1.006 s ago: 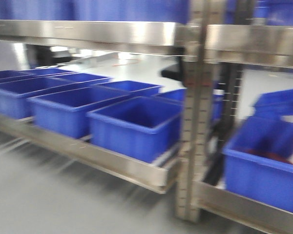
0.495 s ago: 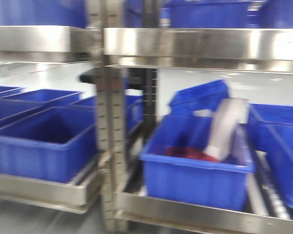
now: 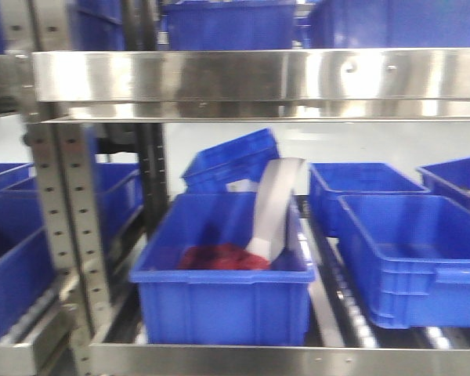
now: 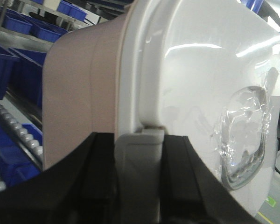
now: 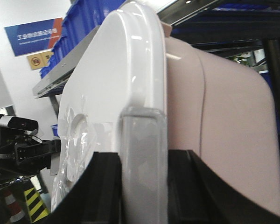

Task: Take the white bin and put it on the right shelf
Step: 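Approach the shelf rack and stop in front of it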

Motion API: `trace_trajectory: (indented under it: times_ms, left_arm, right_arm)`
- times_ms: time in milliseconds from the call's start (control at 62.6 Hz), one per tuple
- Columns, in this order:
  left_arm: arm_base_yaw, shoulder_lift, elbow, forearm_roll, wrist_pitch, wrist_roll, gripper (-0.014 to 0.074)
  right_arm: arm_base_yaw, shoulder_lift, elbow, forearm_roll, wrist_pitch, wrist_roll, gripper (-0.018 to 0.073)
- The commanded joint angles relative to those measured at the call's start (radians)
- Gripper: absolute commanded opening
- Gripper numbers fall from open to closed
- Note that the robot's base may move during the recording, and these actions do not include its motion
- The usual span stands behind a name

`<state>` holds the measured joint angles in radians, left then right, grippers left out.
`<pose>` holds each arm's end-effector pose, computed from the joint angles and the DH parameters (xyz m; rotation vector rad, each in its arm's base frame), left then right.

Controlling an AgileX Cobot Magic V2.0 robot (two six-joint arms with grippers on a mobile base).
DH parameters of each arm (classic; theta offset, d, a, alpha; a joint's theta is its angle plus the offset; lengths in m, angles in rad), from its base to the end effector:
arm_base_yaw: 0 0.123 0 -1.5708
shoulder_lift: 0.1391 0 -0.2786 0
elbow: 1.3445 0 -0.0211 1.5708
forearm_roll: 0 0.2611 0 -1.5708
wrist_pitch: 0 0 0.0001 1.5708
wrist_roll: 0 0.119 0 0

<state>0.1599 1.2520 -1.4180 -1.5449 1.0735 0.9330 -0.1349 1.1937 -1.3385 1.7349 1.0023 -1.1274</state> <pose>0.2667 -0.0629 0.4945 0.4026 1.5149 -1.0627 0.2532 0.0655 0.5050 -0.3896 1.3296 1.0425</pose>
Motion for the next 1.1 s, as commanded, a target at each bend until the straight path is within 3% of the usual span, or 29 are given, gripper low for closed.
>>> trace_trajectory:
  times_ms: [0, 1085]
  left_arm:
    - [-0.031, -0.039, -0.040, -0.064, 0.233, 0.049, -0.0118]
    - [-0.031, -0.039, -0.040, -0.064, 0.233, 0.049, -0.0117]
  right_arm:
    - [0.037, -0.037, -0.036, 0.073, 0.265, -0.012, 0.0089]
    - [0.037, -0.037, -0.036, 0.073, 0.264, -0.012, 0.0089]
